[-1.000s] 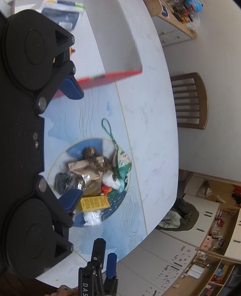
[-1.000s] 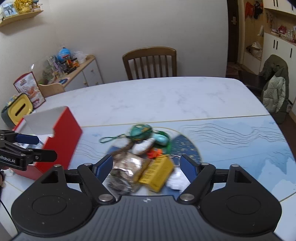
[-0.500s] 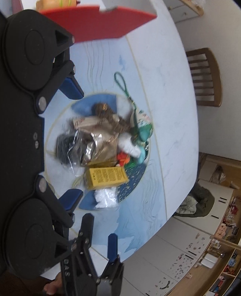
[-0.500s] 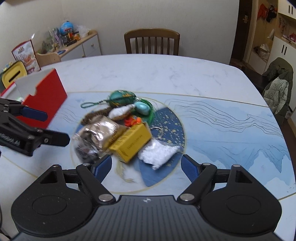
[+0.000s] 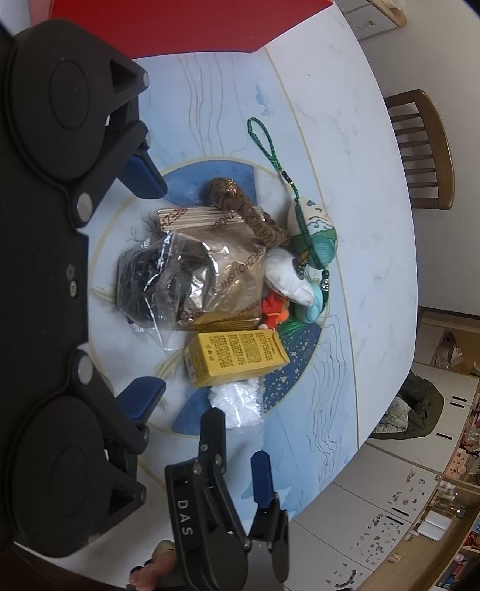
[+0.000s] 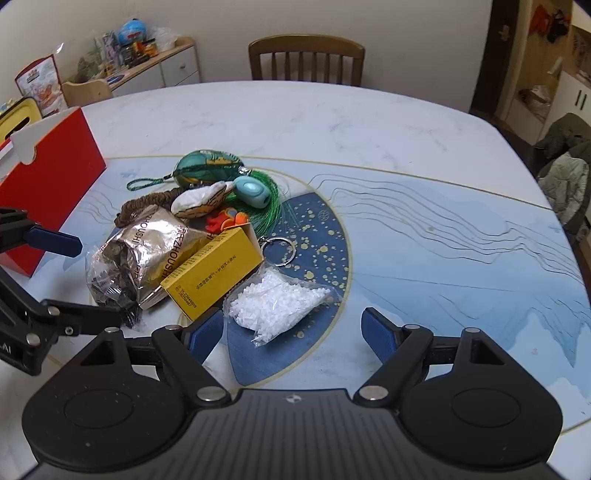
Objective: Organize objects
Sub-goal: 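Grasp the foam-filled clear bag with the right tool while the left grasps the screw bag, then carry both bags over the cardboard box and lower them inside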
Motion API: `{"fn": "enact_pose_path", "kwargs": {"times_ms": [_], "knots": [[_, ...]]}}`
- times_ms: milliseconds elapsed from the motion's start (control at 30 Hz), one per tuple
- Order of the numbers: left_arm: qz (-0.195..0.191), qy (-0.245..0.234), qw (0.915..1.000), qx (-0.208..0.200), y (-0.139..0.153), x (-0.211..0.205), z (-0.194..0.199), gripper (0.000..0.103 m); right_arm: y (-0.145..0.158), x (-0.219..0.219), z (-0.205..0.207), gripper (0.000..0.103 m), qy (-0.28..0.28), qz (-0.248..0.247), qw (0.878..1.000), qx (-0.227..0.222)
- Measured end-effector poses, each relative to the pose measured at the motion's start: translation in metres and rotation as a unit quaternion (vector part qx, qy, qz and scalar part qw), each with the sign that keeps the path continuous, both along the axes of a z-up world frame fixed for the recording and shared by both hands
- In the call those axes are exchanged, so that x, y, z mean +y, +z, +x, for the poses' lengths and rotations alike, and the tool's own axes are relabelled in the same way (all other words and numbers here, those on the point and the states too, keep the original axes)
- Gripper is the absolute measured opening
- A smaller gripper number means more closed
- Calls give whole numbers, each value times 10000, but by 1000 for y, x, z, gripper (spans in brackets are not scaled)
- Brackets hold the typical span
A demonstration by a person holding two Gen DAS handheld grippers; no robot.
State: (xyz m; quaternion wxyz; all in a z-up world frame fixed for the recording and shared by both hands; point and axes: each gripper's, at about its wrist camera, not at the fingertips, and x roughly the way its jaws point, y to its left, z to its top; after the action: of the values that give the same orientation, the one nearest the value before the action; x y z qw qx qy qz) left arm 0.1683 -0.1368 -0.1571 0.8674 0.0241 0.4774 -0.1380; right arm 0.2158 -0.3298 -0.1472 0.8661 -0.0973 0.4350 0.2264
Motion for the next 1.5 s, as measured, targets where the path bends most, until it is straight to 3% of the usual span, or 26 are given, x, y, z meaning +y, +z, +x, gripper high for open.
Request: {"fn": "enact_pose_path", "kwargs": {"times_ms": [267, 433, 567, 633, 733, 833, 1100, 1500], "knots": [[90, 1, 10000, -25, -9, -7, -2, 91, -12, 9, 13, 82, 186, -111, 9998, 46], [93, -5, 9999, -53, -10, -8, -3, 79, -15, 13, 15, 81, 322, -97, 9994, 14], [90, 81, 9999, -72, -9, -6, -5, 70, -16, 15, 15, 72, 386, -92, 9992, 19], [62, 107, 9999, -31, -9, -4, -5, 61, -15, 14, 15, 69, 418, -67, 9991, 9], [-4, 100, 9999, 44, -10, -3, -6, 49, -15, 14, 14, 51, 446, -4, 9990, 68], [-42, 40, 10000, 12, -8, -2, -8, 42, -16, 16, 10, 46, 490, -104, 9987, 6], [-178, -138, 9997, 51, -2, 6, -15, 36, -14, 15, 4, 26, 360, -100, 9993, -91], [-565, -117, 9983, 74, 29, 27, -31, 35, 8, 2, -21, 19, -126, 172, 9993, -295]]}}
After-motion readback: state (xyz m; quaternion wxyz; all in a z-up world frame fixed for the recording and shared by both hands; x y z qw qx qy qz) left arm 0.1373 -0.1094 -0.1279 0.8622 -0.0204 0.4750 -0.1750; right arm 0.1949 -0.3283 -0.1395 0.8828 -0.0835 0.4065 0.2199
